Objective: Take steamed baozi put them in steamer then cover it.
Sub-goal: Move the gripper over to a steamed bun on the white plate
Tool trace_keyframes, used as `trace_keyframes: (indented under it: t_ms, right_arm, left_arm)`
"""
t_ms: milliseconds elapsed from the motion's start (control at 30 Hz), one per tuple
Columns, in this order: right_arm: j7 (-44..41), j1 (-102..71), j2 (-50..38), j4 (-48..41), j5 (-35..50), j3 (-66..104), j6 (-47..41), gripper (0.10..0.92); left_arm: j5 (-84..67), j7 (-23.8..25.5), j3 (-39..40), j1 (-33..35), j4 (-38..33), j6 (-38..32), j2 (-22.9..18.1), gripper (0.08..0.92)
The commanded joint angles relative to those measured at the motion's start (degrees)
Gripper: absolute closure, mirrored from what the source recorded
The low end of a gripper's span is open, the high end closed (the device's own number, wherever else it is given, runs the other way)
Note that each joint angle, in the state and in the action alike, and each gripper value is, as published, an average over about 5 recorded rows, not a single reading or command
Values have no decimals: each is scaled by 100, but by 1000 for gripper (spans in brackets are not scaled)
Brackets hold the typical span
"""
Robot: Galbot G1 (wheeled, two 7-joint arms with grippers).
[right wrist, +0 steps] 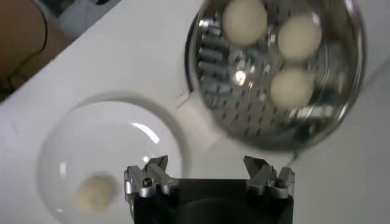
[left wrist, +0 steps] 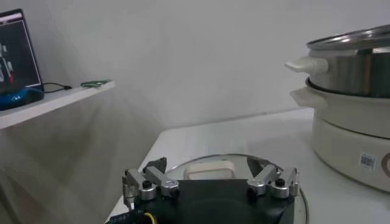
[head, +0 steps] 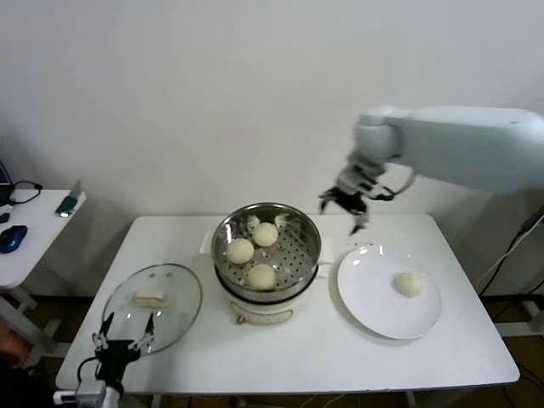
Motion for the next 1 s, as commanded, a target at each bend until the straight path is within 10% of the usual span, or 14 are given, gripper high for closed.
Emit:
trace_keyframes:
  t_ms: [33,1000]
  right_arm:
    - [124,-363,-1992,-97,511,-664,-1420,203]
    - [419,-3829,-1069,-2057,-1145,2123,-1491,203]
  left_arm:
    - [34,4,30,-36,82,-5,-9,177]
    - [253,-10,31,44,202,-65,-101,177]
